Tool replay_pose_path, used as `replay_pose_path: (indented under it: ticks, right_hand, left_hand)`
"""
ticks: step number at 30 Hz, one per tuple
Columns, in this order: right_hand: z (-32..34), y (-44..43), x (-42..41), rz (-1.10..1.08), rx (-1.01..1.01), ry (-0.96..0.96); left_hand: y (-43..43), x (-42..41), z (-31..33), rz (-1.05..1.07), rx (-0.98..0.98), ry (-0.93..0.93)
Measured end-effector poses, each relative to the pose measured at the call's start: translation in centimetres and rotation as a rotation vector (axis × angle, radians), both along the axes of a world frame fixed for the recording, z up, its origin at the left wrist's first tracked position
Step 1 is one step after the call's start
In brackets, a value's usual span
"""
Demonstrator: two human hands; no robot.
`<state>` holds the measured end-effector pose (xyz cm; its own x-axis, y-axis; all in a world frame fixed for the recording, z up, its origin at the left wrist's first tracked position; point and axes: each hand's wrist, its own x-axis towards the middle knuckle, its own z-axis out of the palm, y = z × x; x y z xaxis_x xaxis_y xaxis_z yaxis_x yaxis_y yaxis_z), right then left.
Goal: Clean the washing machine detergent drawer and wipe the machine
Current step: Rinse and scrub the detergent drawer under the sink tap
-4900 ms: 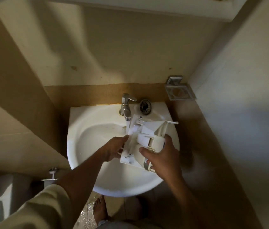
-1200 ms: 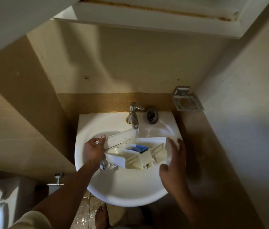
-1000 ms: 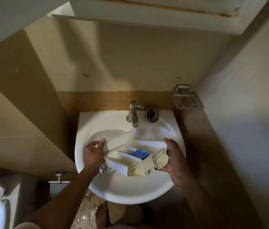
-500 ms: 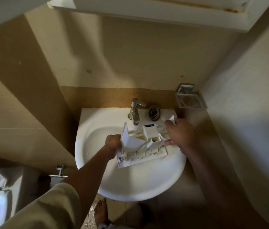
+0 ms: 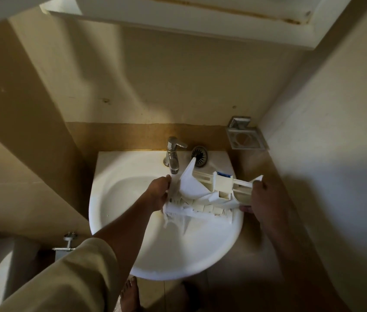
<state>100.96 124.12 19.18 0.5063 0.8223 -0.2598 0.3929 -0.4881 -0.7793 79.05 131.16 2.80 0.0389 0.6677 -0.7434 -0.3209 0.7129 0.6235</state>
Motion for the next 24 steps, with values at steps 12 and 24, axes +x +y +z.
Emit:
replay_pose_path:
  ticks: [12,24]
  right_hand:
    - [-3.1,-4.5,-2.1,-0.249,0.007,0.318]
    - [-2.9,-8.5,-3.2,0.114,-0.133,-0.223]
  left_hand:
    - [-2.6,-3.6,-2.3,0.063,0.089,-0.254]
    - [-1.4,-0.2,-3.9,0.095,0.053,0.197]
